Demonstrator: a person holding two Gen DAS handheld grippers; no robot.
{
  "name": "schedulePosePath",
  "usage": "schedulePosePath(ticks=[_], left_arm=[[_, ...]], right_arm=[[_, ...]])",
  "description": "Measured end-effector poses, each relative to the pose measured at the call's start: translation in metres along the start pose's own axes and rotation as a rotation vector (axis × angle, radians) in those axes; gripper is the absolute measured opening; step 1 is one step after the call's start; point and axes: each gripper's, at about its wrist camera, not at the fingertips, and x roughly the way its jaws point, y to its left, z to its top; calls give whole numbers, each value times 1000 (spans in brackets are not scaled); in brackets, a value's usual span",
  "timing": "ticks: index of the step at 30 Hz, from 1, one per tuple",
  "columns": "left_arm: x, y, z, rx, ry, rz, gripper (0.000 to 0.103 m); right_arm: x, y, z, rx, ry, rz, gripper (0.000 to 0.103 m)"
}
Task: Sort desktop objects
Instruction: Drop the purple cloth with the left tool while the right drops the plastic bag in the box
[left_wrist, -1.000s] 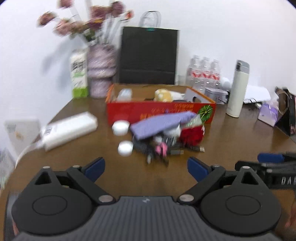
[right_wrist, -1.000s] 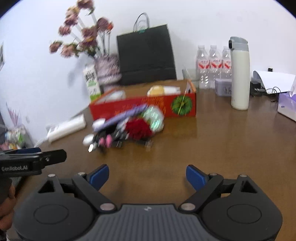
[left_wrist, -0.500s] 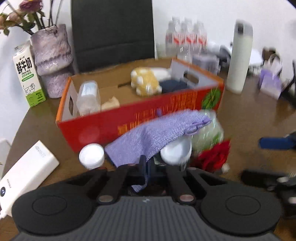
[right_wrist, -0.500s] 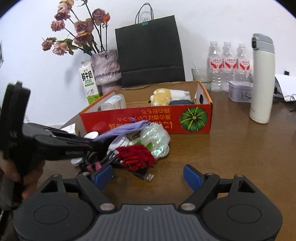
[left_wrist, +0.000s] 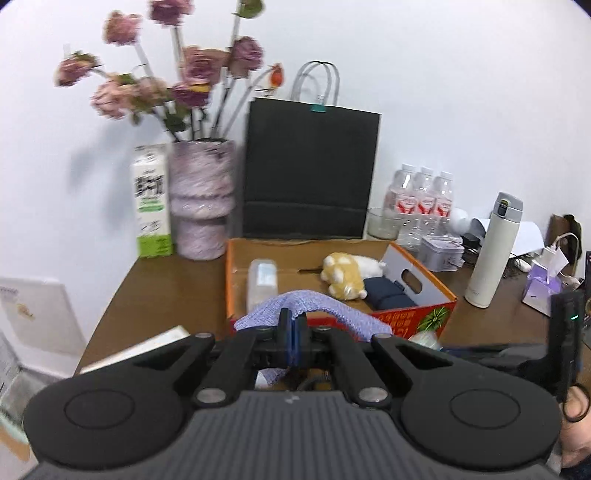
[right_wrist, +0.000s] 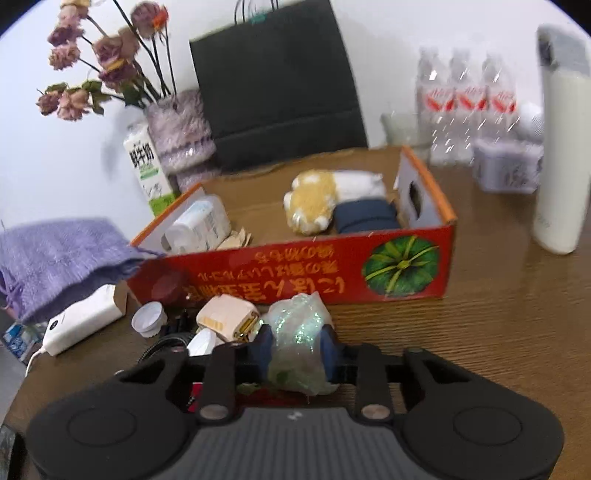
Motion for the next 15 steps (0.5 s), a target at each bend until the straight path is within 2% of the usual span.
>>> schedulePosePath(ticks=[3, 6, 10, 12, 15], left_arm=[[-24, -11, -23, -31, 0, 29, 2], [-52, -30, -53, -59, 5, 1, 2], [-79, -61, -95, -66, 61, -38, 2], [-86, -75, -113, -45, 109, -59, 2], [-95, -86, -126, -28, 125, -92, 2]], right_arm=[[-44, 7, -6, -44, -103, -50, 23], [-89, 10, -22, -61, -153, -45, 23], [-130, 13, -63, -46, -116, 0, 23], [-139, 15, -81, -50, -76, -5, 23], [-144, 19, -92, -66, -69, -34, 24]])
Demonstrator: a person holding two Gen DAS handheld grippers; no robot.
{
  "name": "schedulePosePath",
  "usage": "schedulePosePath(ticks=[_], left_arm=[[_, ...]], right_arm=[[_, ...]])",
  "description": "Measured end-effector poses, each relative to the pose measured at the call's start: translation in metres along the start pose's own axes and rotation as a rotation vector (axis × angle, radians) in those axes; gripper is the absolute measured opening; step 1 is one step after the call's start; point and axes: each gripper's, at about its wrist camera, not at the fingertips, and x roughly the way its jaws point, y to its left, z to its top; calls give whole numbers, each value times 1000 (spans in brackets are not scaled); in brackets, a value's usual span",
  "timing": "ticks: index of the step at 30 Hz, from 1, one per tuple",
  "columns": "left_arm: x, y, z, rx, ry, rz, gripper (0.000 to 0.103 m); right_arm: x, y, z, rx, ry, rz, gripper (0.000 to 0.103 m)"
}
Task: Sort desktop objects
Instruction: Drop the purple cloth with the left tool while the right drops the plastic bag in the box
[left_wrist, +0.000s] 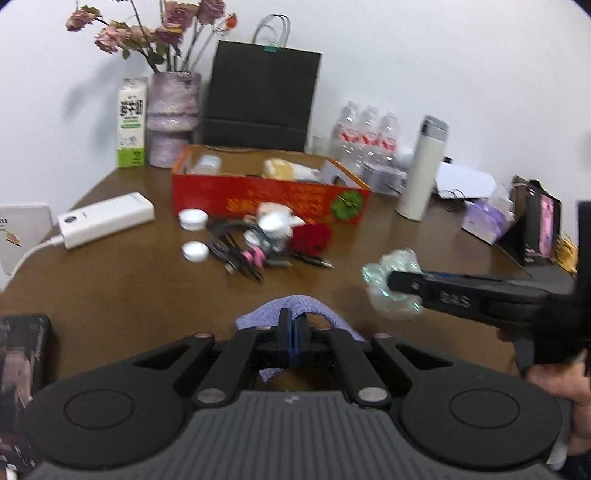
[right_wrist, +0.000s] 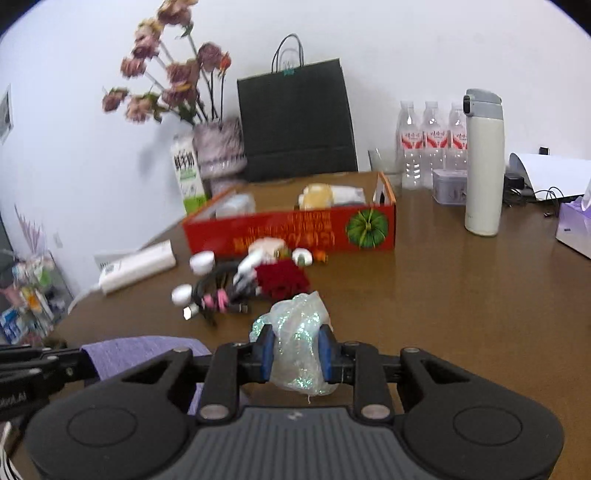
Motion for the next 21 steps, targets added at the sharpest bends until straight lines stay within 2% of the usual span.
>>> schedulePosePath(ticks=[5, 9, 12, 16, 21], left_arm=[[-9, -3, 4, 27, -39, 5, 2], [-5, -4, 24, 52, -69, -11, 2], [9, 1, 63, 100, -121, -14, 2], [48, 17, 136, 154, -176, 7, 2], [130, 34, 226, 168, -160, 8, 2]], right_arm=[[-8, 2, 3, -2, -36, 0, 24], [-7, -3, 12, 15, -41, 12, 24], [-2, -8, 35, 13, -76, 16, 24], [21, -14, 90, -2, -142, 35, 24], [91, -30, 180, 31, -154, 104, 24]])
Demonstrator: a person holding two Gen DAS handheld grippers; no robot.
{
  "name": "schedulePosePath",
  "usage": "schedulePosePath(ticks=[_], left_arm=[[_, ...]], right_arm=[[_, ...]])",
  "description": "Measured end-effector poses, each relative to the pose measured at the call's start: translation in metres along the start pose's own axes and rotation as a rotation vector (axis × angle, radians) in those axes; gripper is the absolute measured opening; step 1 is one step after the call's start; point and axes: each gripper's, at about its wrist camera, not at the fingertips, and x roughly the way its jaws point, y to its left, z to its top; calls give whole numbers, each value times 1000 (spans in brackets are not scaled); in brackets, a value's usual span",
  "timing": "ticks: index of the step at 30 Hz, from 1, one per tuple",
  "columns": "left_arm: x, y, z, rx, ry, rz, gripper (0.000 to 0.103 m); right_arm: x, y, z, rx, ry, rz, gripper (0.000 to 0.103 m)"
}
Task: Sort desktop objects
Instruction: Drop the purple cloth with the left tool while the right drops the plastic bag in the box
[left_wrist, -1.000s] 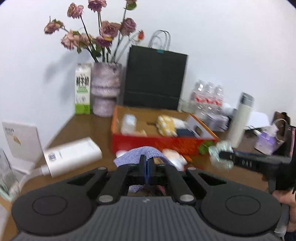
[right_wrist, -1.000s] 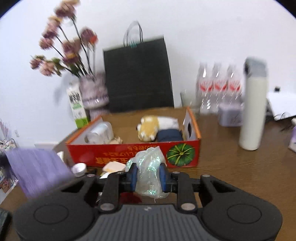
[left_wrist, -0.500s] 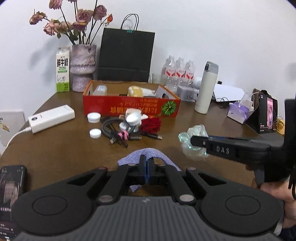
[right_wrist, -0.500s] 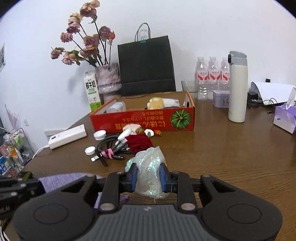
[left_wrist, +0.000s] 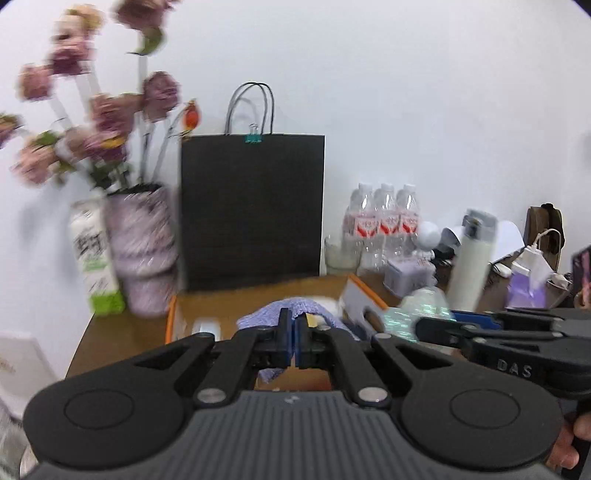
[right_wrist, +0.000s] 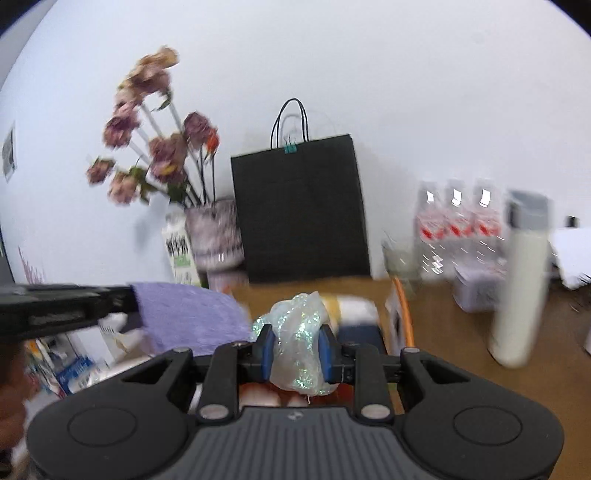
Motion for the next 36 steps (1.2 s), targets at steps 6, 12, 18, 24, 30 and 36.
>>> schedulePosePath(ticks=[6, 12, 18, 24, 30, 36], left_arm=[[150, 36, 8, 140, 108, 138, 2], [232, 79, -31, 230, 311, 234, 9], [211, 86, -31, 252, 321, 116, 92], [190, 102, -21, 156, 346, 110, 92], [166, 113, -28, 14, 397, 97, 92], [137, 111, -17, -109, 396, 106, 92]], right_arm=[[134, -14, 51, 67, 120, 41, 24], [256, -6, 34, 104, 346, 81, 24], [310, 3, 7, 66, 509, 53, 52], [260, -2, 24, 42, 419, 65, 73], [196, -25, 41, -62, 382, -62, 79], [163, -45, 27, -46, 432, -146, 79]])
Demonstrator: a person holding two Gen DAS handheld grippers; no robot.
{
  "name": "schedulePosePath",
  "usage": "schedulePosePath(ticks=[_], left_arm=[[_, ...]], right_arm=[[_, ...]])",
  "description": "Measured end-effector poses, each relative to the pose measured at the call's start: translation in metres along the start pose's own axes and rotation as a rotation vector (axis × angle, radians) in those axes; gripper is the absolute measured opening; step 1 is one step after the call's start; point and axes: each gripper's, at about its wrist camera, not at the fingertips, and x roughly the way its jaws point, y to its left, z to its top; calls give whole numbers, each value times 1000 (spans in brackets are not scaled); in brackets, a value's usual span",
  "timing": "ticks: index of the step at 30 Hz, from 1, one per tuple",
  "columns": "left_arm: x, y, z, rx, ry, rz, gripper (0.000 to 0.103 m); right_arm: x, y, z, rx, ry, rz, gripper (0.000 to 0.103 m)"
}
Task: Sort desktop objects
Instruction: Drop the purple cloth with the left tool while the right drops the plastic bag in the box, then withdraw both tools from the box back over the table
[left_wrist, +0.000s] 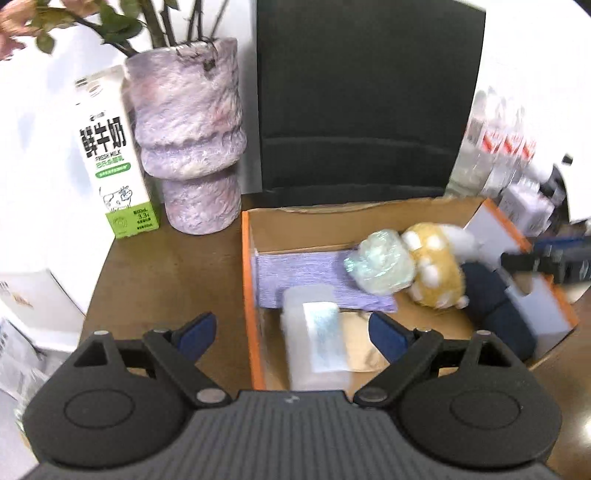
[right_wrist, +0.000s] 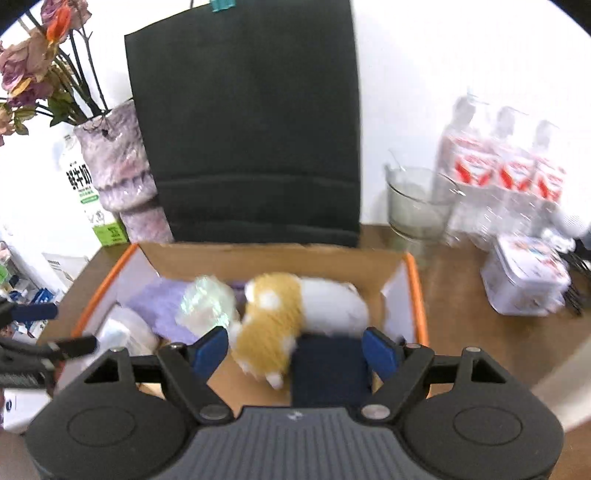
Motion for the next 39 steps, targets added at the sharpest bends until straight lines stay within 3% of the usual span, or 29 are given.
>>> schedulePosePath(ticks=[3, 6, 10, 12, 15, 21, 24, 26, 29, 31, 32, 34, 39], left_arm=[[-5, -5, -8, -50, -12, -32, 98], [5, -14, -25, -82, 28, -75, 91], [25, -26, -46, -52, 92, -31, 60], [23, -31, -50, -29, 75, 1, 59], [18, -31, -52, -44, 119, 1, 56], [5, -33, -63, -44, 135, -11, 56], [-4, -34, -69, -45, 135, -15, 59], [-16, -33, -72, -60, 102, -16, 74], [-57, -36, -79, -29, -15, -9, 88], [-96, -41, -93, 12, -132, 2, 96], [-114, -41, -102, 11, -180, 7, 102], [-146, -41, -133, -42, -250, 13, 103], [-174, -57, -228, -134, -280, 25, 103]], right_arm=[[-5, 4, -18, -28, 21, -26, 79], [-1, 9, -41, -43, 73, -24, 76], [10, 13, -60, -24, 99, -13, 71], [17, 5, -59, 36, 104, 7, 72], [19, 7, -59, -3, 93, -32, 70], [13, 6, -61, -7, 113, -32, 69], [9, 6, -64, -2, 121, -36, 70], [0, 6, -64, -5, 93, -52, 70], [-32, 9, -69, -34, -8, -65, 72], [-65, 16, -84, -57, -105, -62, 84], [-83, 21, -95, -71, -152, -59, 86], [-112, 30, -122, -82, -228, -43, 90], [-148, 44, -210, -56, -289, 68, 92]])
